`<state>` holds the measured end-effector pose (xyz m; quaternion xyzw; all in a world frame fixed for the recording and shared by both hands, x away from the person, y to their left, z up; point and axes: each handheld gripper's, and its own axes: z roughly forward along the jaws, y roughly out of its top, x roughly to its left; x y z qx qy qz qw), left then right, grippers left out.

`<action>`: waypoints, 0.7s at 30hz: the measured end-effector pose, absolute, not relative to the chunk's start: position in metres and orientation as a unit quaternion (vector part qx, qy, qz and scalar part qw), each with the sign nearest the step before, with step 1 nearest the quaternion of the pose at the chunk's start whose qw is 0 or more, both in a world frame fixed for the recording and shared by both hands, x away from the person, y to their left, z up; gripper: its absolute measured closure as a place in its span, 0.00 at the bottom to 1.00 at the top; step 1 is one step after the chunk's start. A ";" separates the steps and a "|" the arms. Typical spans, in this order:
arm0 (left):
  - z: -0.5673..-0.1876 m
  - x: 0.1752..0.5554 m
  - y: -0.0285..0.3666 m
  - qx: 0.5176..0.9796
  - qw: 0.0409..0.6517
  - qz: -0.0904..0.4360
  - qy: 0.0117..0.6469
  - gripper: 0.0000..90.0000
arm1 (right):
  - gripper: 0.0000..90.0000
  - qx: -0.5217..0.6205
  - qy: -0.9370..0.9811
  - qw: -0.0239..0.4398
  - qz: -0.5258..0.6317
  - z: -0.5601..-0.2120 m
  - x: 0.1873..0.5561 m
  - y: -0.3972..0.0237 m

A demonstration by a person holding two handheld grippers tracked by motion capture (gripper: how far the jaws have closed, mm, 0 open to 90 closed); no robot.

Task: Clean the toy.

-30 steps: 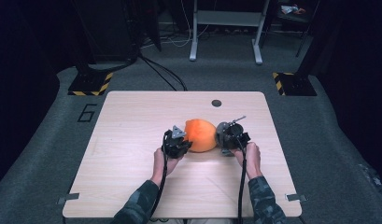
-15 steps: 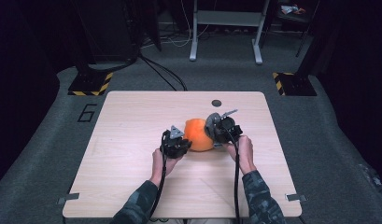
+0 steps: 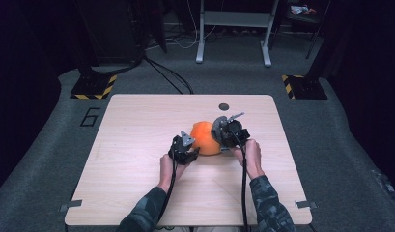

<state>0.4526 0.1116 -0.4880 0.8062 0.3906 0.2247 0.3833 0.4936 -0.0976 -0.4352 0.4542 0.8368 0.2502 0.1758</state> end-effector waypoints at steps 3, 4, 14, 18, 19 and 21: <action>-0.489 0.454 0.111 0.806 0.387 0.224 0.389 0.83 | 0.76 0.454 0.838 0.177 0.246 -0.435 0.493 -0.099; -0.489 0.454 0.110 0.804 0.388 0.225 0.390 0.87 | 0.76 0.453 0.838 0.178 0.247 -0.435 0.493 -0.099; -0.475 0.448 0.111 0.809 0.399 0.207 0.378 0.98 | 0.76 0.459 0.828 0.188 0.262 -0.428 0.486 -0.109; -0.469 0.443 0.108 0.813 0.404 0.205 0.365 0.99 | 0.76 0.455 0.827 0.195 0.265 -0.423 0.483 -0.111; -0.467 0.442 0.107 0.814 0.404 0.204 0.364 0.99 | 0.76 0.455 0.826 0.196 0.268 -0.421 0.482 -0.111; -0.463 0.439 0.106 0.816 0.406 0.204 0.357 0.99 | 0.76 0.451 0.827 0.201 0.268 -0.416 0.480 -0.109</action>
